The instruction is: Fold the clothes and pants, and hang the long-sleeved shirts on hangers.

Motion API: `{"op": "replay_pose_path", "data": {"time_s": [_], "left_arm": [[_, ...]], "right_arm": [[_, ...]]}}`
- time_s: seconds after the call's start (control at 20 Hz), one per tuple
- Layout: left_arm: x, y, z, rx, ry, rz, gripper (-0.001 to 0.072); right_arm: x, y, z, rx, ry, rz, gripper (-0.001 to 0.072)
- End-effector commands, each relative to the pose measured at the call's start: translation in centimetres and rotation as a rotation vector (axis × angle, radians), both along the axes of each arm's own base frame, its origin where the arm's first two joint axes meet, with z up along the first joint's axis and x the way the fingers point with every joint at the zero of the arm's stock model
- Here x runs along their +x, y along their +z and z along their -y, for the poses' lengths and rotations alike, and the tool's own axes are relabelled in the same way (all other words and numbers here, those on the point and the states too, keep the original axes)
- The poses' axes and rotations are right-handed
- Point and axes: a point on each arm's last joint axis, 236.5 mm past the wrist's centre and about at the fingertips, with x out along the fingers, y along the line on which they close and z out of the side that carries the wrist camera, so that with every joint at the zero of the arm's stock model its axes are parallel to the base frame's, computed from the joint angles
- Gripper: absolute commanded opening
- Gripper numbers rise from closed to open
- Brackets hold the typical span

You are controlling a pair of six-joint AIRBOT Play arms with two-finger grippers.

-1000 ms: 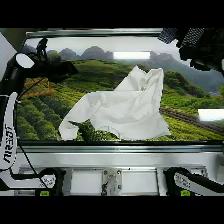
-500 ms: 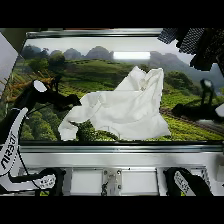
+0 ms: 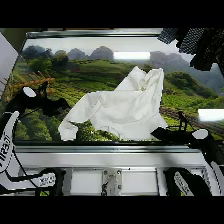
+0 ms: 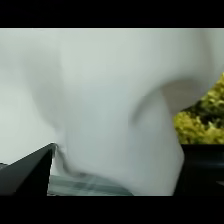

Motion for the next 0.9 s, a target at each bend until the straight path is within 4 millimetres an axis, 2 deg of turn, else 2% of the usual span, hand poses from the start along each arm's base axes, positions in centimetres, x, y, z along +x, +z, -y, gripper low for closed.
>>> {"op": "replay_pose_path", "data": {"time_s": [0.0,0.1,0.15,0.2,0.25,0.3,0.4,0.45,0.55,0.65,0.75,0.85], "left_arm": [[-0.7,-1.9,0.9,-0.002,-0.052,-0.050,0.0696],[-1.7,-3.8,2.4,-0.010,-0.095,-0.111,0.0694],[-2.0,-4.5,2.9,-0.012,-0.112,-0.132,0.0610],[-2.3,-4.9,3.3,-0.013,-0.123,-0.147,0.0324],[-2.4,-5.0,3.4,-0.013,-0.128,-0.152,0.0066],[-2.5,-4.6,3.2,-0.011,-0.139,-0.149,0.0012],[-2.9,-2.9,0.7,0.051,-0.148,-0.132,0.0011],[-3.3,-1.6,-1.0,0.092,-0.147,-0.122,0.0011],[-4.7,1.5,-3.0,0.116,-0.130,-0.115,0.0011],[-6.1,4.0,-3.6,0.111,-0.131,-0.104,0.0011],[-6.1,5.9,-3.8,0.132,-0.145,-0.044,0.0011],[-4.3,7.2,-4.3,0.166,-0.120,0.064,0.0011]], "right_arm": [[0.9,-0.9,-2.1,0.047,-0.022,0.022,0.0612],[1.2,-1.1,-2.6,0.035,-0.004,0.027,0.0600],[1.4,-1.0,-2.5,0.029,0.004,0.037,0.0479],[1.9,-0.6,-2.3,0.017,0.018,0.061,0.0320],[2.8,0.1,-1.6,-0.017,0.038,0.090,0.0130],[4.1,1.3,-0.3,-0.080,0.079,0.127,0.0018],[7.0,4.9,3.3,-0.249,0.162,0.193,0.0017],[8.6,7.1,5.7,-0.352,0.179,0.215,0.0017],[11.9,12.1,10.1,-0.545,0.181,0.273,0.0017],[15.0,16.0,11.3,-0.601,0.171,0.340,0.0017],[17.2,17.1,11.7,-0.609,0.165,0.366,0.0018],[18.3,16.1,11.9,-0.600,0.171,0.342,0.0019]]}}
